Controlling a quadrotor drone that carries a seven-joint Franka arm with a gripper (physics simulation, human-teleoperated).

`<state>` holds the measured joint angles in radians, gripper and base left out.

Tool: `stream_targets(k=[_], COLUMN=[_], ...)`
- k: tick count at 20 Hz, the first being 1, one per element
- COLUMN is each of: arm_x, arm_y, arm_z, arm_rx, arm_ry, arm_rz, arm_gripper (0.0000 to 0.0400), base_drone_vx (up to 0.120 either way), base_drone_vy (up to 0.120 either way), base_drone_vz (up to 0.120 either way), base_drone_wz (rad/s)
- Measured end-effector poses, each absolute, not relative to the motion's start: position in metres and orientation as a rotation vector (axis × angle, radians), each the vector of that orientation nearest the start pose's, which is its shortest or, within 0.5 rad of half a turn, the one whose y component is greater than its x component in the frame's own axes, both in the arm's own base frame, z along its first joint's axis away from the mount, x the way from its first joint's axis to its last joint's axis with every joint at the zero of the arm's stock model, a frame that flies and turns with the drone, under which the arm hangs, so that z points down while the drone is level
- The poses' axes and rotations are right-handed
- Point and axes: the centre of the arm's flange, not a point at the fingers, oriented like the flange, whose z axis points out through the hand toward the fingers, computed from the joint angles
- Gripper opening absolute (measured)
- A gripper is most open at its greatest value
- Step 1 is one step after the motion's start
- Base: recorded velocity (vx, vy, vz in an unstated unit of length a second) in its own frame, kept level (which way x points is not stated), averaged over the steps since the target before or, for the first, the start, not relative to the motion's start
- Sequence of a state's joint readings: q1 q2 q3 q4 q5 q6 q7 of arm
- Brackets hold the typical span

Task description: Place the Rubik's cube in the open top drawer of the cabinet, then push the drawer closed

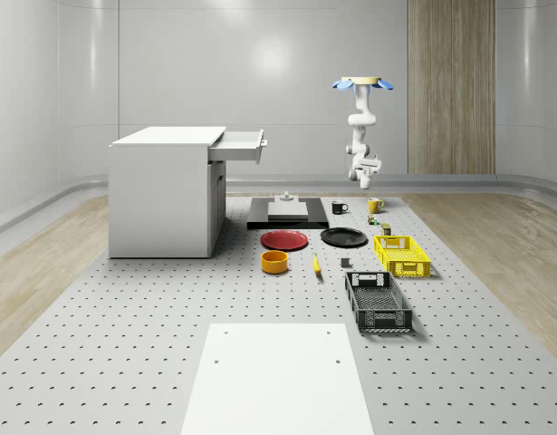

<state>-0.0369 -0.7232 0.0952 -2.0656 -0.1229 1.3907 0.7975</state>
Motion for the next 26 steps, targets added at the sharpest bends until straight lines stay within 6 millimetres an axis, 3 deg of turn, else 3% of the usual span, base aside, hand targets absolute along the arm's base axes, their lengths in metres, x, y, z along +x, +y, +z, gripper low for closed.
stream_targets(k=[6, 9, 11, 14, 16, 18, 20, 21, 26], arm_x=[0.301, 0.302, 0.302, 0.304, 0.305, 0.306, 0.306, 0.307, 0.307], arm_y=[0.047, 0.071, 0.087, 0.099, 0.093, 0.078, 0.061, 0.052, 0.022], arm_z=[0.679, 0.661, 0.639, 0.592, 0.558, 0.531, 0.513, 0.507, 0.494], arm_rx=[-3.278, -3.496, -3.668, -3.876, -3.869, -3.648, -3.195, 0.530, 0.219], arm_ry=[1.363, 1.457, 1.533, 1.633, 1.645, 1.571, 1.397, -0.234, -0.100], arm_rz=[-0.433, -0.708, -1.005, -1.710, -2.379, -3.158, -3.925, 0.778, 0.786], arm_gripper=[0.0400, 0.0400, 0.0400, 0.0400, 0.0400, 0.0400, 0.0400, 0.0400, 0.0400], base_drone_vx=[0.120, 0.120, 0.120, 0.120, 0.120, 0.120, 0.120, 0.120, 0.120], base_drone_vy=[0.000, 0.000, 0.000, 0.000, 0.000, 0.000, 0.000, 0.000, 0.000], base_drone_vz=[-0.007, -0.053, -0.100, -0.120, -0.120, -0.120, -0.120, -0.120, -0.120], base_drone_wz=[0.000, 0.000, 0.000, 0.000, 0.000, 0.000, 0.000, 0.000, 0.000])
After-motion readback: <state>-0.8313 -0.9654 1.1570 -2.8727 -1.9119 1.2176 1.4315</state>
